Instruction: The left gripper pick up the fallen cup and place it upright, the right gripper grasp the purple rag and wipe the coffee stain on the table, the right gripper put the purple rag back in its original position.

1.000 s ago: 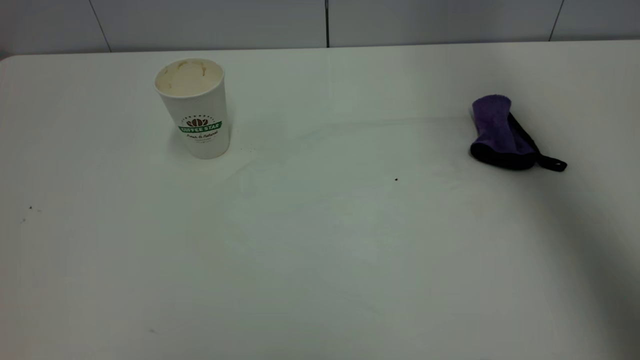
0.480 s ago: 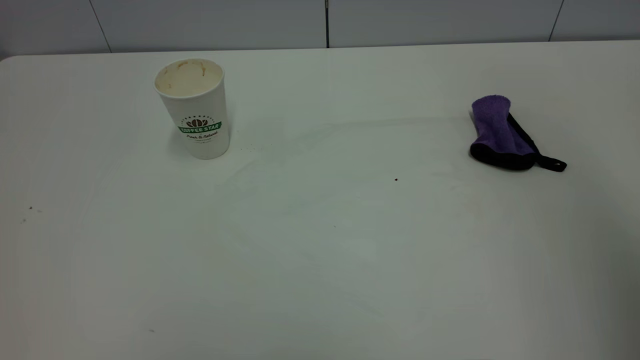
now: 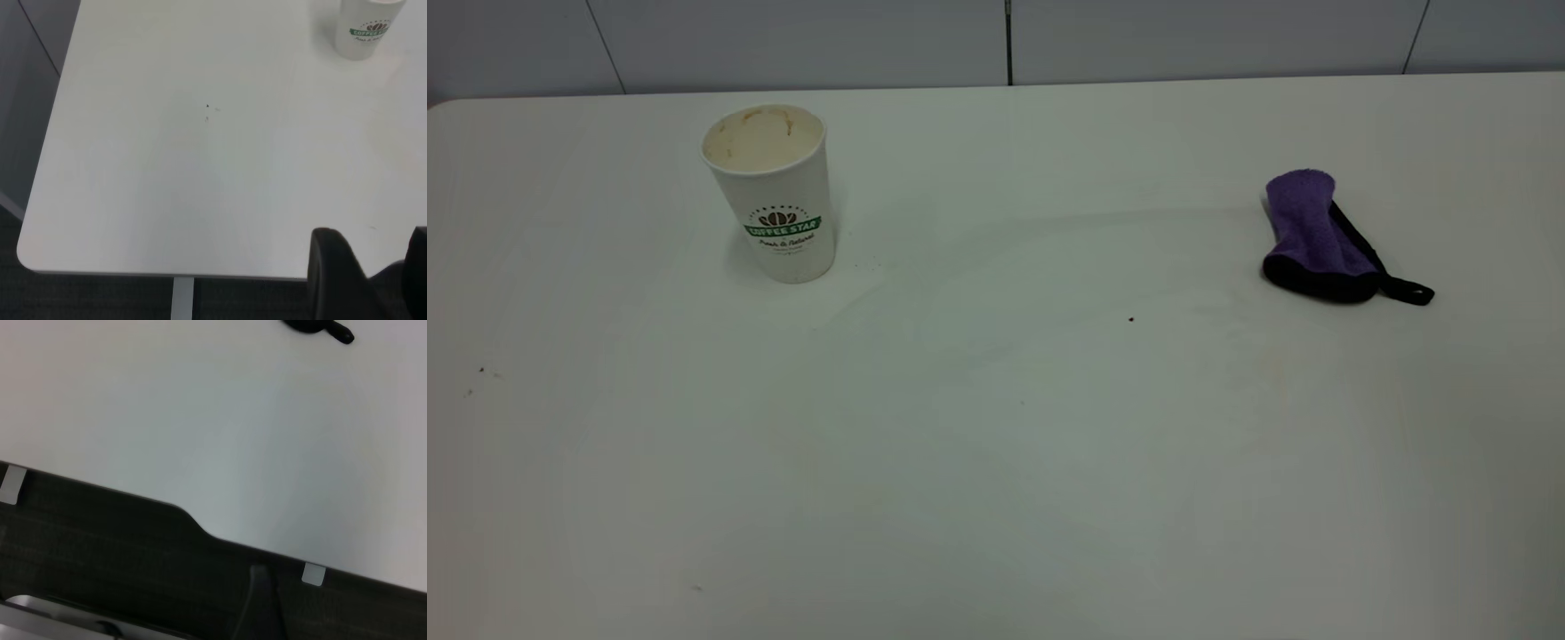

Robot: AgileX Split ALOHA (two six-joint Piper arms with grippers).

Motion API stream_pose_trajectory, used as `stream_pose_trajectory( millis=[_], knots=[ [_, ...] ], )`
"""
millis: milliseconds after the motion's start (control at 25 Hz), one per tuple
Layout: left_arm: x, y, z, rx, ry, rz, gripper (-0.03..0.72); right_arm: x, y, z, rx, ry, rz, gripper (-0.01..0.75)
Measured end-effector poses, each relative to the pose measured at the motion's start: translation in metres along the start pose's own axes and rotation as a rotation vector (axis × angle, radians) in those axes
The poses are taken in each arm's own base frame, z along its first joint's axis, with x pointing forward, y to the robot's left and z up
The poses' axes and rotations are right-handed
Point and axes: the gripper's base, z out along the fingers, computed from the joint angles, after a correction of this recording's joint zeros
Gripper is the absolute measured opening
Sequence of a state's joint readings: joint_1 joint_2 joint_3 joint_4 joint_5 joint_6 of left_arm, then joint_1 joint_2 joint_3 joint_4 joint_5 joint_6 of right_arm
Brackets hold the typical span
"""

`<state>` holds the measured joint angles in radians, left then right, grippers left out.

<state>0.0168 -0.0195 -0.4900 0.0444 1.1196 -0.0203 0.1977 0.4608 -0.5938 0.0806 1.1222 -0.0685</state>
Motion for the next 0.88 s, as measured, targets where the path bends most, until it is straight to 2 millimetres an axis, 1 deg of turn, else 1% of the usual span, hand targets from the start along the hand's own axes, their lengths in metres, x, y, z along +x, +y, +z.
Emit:
stream_pose_trajectory(
  millis=[120,320,520,680,800,880],
  knots=[
    [0.0,0.0,0.0,0.0,0.0,0.001,0.284,0.015,0.0,0.006,0.0,0.0,-0.003,0.686],
    [0.0,0.0,0.0,0.0,0.0,0.001,0.284,0.025,-0.001,0.017,0.003,0.039,-0.004,0.679],
    [0.0,0.0,0.0,0.0,0.0,0.001,0.284,0.025,-0.002,0.019,0.011,0.039,-0.007,0.668],
    [0.0,0.0,0.0,0.0,0.0,0.001,0.284,0.025,-0.002,0.018,0.011,0.037,-0.007,0.645],
    [0.0,0.0,0.0,0.0,0.0,0.001,0.284,0.025,-0.002,0.018,0.011,0.035,-0.008,0.604],
    [0.0,0.0,0.0,0.0,0.0,0.001,0.284,0.025,-0.002,0.018,0.011,0.035,-0.008,0.563]
  ],
)
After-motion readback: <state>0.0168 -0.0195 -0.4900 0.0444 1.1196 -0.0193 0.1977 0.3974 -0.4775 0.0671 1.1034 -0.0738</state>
